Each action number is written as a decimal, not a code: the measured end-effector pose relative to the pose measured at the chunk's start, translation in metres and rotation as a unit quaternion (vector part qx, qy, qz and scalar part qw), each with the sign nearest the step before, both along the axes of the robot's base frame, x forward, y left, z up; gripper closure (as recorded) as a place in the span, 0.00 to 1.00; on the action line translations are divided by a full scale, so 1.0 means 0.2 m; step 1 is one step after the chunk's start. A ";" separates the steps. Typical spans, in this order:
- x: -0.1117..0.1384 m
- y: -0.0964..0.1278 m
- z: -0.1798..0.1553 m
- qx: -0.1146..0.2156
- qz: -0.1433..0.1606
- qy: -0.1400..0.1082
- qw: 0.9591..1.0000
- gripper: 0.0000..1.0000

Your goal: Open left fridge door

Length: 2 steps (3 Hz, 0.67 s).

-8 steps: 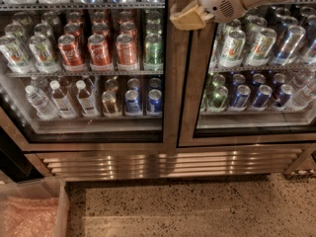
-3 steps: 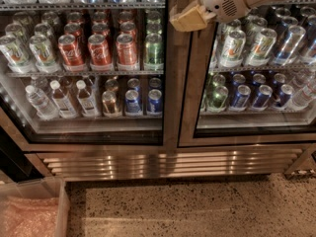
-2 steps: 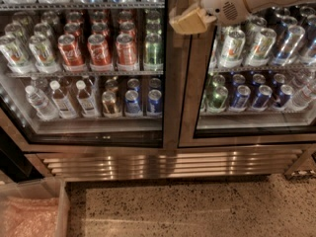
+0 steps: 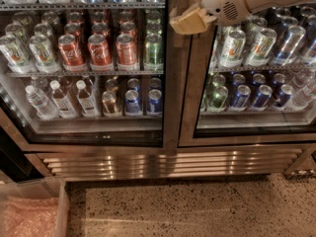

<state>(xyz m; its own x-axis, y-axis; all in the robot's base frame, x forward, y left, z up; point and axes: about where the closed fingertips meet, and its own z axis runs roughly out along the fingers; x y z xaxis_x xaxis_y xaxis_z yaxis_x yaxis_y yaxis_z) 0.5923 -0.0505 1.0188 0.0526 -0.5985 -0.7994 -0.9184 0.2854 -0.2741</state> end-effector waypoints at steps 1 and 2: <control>0.00 0.00 0.03 0.000 0.000 0.000 1.000 0.52; -0.17 0.06 0.15 0.033 0.004 -0.030 0.999 0.52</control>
Offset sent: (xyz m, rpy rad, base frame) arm -0.1162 -0.0371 -0.0409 0.1526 0.0447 -0.1221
